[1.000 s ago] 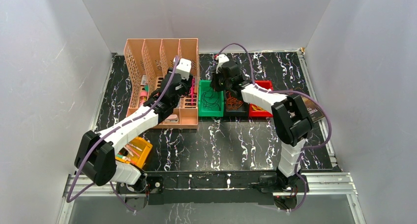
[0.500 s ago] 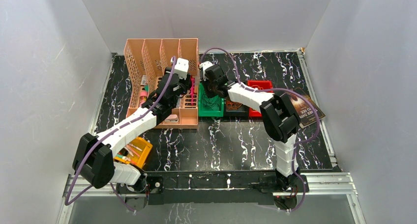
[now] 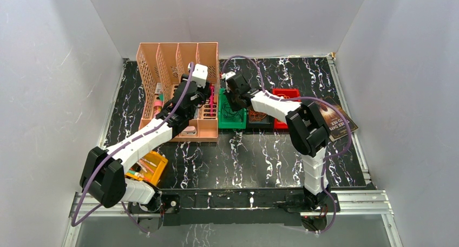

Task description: Untangle the cables

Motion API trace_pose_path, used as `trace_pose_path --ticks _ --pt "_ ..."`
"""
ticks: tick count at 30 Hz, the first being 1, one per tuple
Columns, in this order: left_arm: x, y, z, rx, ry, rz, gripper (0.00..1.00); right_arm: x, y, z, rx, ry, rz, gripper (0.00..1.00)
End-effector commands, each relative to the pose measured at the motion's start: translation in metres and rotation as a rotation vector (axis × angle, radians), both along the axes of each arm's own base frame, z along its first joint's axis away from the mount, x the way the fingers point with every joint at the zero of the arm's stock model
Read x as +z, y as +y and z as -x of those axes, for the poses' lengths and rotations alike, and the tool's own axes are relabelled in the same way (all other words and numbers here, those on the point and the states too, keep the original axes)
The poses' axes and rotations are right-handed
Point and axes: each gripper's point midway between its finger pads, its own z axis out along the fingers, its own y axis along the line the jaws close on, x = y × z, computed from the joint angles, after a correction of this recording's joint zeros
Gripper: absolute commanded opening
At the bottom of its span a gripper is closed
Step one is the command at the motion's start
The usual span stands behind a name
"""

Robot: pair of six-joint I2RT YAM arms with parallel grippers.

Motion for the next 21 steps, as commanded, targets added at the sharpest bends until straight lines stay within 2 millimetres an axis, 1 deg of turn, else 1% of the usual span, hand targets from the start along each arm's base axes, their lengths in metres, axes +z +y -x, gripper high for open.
trace_pose_path --ticks 1,5,8,13,17,21 --pt "0.017 0.007 0.000 0.019 -0.047 0.022 0.51 0.015 0.007 -0.007 0.006 -0.017 -0.028 0.13" --pt "0.018 0.008 0.000 0.022 -0.051 0.019 0.51 0.033 0.010 -0.004 0.017 -0.038 -0.068 0.27" --pt "0.018 0.009 0.000 0.025 -0.052 0.016 0.51 0.049 0.011 -0.003 0.024 -0.059 -0.096 0.35" --pt "0.017 0.010 0.000 0.027 -0.052 0.014 0.51 0.071 0.010 0.002 0.034 -0.084 -0.125 0.41" --pt "0.018 0.010 -0.001 0.027 -0.054 0.018 0.51 0.083 0.003 0.009 0.033 -0.098 -0.134 0.45" --pt "0.017 0.009 0.000 0.024 -0.050 0.017 0.52 0.098 -0.003 0.017 0.031 -0.120 -0.154 0.52"
